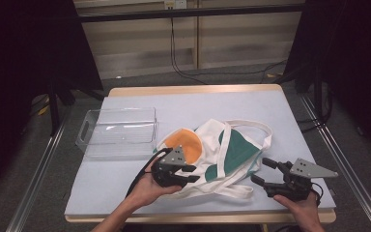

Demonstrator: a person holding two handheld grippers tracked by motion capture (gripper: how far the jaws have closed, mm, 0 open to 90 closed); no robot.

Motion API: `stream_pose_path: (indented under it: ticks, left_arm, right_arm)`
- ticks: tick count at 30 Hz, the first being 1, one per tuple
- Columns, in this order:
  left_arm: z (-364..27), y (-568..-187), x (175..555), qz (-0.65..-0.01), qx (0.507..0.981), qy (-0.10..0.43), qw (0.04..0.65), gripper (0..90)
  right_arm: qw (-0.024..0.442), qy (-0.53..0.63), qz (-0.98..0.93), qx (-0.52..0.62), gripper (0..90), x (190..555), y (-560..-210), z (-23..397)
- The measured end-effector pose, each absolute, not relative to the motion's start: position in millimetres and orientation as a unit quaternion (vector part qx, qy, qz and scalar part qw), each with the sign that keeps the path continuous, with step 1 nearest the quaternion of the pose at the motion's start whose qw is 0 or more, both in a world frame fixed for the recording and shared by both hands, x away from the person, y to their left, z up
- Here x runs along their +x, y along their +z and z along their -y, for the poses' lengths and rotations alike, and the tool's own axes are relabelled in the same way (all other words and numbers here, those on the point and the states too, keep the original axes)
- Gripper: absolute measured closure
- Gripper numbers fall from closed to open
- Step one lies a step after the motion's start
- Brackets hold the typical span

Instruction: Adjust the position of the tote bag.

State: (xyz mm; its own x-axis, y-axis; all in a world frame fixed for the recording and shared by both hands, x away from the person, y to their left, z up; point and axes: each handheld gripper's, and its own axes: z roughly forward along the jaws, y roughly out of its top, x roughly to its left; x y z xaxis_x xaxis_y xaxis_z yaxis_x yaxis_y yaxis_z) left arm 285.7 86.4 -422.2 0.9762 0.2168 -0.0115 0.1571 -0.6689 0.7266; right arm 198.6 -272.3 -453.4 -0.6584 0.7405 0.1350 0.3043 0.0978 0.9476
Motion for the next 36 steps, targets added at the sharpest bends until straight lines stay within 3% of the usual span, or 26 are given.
stream_pose_path:
  ticks: [2,13,15,22,29,31,36]
  left_arm:
    - [-83,-425,291,-0.104,0.910,0.020,0.400,67.9]
    - [-67,-442,287,-0.071,0.931,0.025,0.358,63.5]
    - [-67,-446,289,-0.080,0.931,0.020,0.356,56.4]
    - [-66,-450,287,-0.071,0.935,0.014,0.346,47.6]
    - [-60,-456,282,-0.055,0.945,0.044,0.320,48.6]
    - [-58,-458,282,-0.050,0.947,0.056,0.313,53.2]
    - [-64,-457,292,-0.077,0.941,0.021,0.328,60.7]
  right_arm:
    - [0.193,0.564,-0.715,0.364,26.4,199,-454,272]
    - [0.191,0.561,-0.719,0.363,25.9,200,-455,272]
    - [0.192,0.559,-0.722,0.360,25.5,200,-455,271]
    - [0.190,0.558,-0.723,0.360,24.6,201,-455,270]
    - [0.187,0.559,-0.723,0.360,24.4,201,-455,269]
    - [0.187,0.559,-0.724,0.359,24.4,201,-455,269]
    - [0.187,0.558,-0.725,0.358,24.4,201,-455,269]
